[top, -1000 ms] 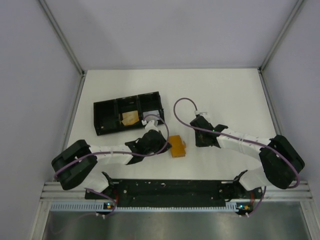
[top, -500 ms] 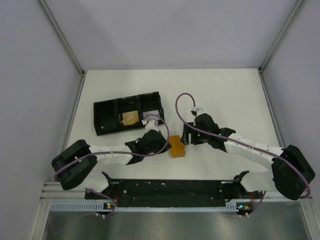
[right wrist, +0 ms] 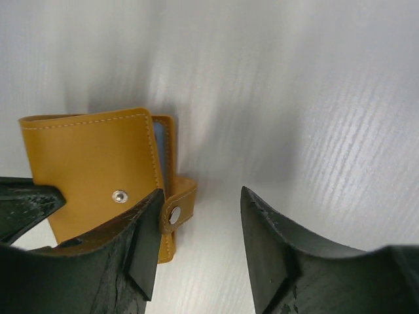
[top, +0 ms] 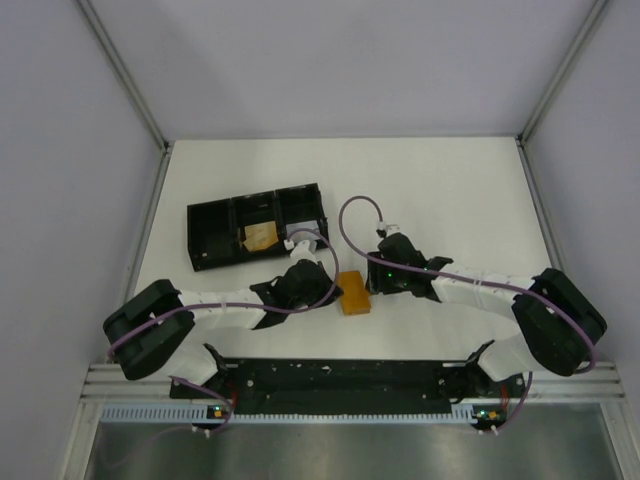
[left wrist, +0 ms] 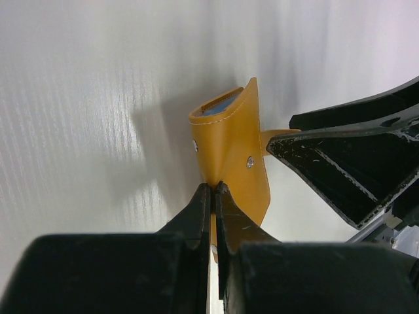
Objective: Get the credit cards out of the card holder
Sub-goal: Open the card holder at the center of the board.
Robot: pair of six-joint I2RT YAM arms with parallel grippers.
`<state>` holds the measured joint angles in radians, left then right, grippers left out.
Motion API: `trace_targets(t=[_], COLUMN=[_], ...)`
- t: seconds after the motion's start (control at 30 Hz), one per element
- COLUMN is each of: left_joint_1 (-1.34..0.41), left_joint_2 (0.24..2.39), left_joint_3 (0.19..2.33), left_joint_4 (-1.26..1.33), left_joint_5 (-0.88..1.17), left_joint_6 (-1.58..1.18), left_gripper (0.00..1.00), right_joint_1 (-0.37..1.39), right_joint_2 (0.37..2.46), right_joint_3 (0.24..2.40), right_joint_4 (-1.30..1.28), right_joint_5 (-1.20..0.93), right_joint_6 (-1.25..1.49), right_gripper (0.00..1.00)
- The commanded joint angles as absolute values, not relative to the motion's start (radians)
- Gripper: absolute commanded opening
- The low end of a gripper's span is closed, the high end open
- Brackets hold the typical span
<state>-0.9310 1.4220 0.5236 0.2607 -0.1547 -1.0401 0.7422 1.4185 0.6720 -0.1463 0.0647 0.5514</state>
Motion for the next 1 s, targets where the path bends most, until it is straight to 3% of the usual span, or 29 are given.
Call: trace_targets(t=[0.0,0.4,0.5,0.57,0.63,0.7,0.8,0.97], left_joint_1=[-0.931,-0.910,-0.910,-0.910,-0.910,-0.911,-0.937,-1.037], left_joint_2=[1.420,1.465,1.492,1.508,1.512,1.499,1.473,1.505], left_joint_3=[0.558,0.618,0.678,0.710,0.729,0.736,0.742,0.823], left_joint_4=[0.259,0.288,0.246,0.219,0.207,0.186,0.154,0.020], left_joint_5=[-0.181,-0.199,-0.244,-0.271,-0.284,-0.278,-0.294,-0.415], left_joint_6=[-1.008,-0.844,-0.731,-0.668,-0.612,-0.589,-0.551,-0.505], left_gripper=[0.00,0.00,0.03,0.14,0.52,0.76,0.88,0.93], right_joint_1=[0.730,0.707,0.684,0.664,0.637,0.621,0.615,0.614], right_joint_2=[1.408,1.399,1.388,1.376,1.362,1.355,1.336,1.312], right_joint_3=[0.658,0.611,0.569,0.532,0.490,0.463,0.451,0.425], right_joint_4=[-0.147,-0.040,0.049,0.118,0.190,0.228,0.238,0.271], right_joint_5=[0.140,0.104,0.078,0.037,0.003,-0.054,-0.083,-0.089], right_joint_6=[0.569,0.604,0.638,0.669,0.702,0.712,0.709,0.709], right_gripper=[0.46,0.00,0.00,0.00,0.00,0.00,0.00,0.00])
